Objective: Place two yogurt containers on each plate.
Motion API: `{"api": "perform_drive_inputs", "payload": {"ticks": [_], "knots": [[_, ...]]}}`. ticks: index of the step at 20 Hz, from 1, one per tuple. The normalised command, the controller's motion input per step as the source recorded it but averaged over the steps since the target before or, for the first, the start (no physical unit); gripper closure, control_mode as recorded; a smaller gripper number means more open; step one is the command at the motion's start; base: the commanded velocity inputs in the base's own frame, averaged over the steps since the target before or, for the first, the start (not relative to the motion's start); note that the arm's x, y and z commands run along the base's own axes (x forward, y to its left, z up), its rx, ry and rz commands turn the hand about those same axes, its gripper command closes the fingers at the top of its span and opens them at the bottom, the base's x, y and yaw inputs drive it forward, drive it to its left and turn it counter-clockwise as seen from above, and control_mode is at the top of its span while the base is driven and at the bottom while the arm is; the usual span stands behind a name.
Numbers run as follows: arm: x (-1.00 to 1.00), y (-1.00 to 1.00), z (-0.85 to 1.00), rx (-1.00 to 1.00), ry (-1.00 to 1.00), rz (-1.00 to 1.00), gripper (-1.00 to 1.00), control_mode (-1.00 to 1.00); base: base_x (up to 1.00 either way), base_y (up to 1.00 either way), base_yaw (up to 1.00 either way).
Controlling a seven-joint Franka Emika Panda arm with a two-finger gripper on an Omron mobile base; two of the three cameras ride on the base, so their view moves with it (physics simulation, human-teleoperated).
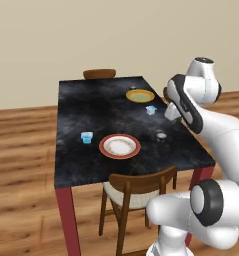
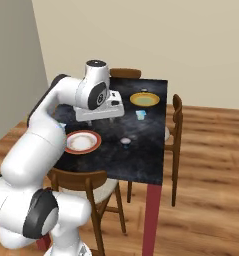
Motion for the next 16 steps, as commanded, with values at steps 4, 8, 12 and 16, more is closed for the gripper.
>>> {"api": "perform_drive_inputs", "payload": {"ticks": [4, 8, 12, 16], "knots": [[0.53, -0.09, -0.33, -0.09, 0.07, 0.03, -1.00, -1.00, 0.00, 0.00, 0.00], [0.65, -0.01, -0.33, -0.07, 0.07, 0.00, -1.00, -1.00, 0.00, 0.00, 0.00], [0.58, -0.03, -0.32, 0.00, 0.03, 0.00, -1.00, -1.00, 0.00, 0.00, 0.00], [0.48, 0.00, -0.37, 0.00, 0.03, -0.10, -1.00, -1.00, 0.00, 0.00, 0.00]]}}
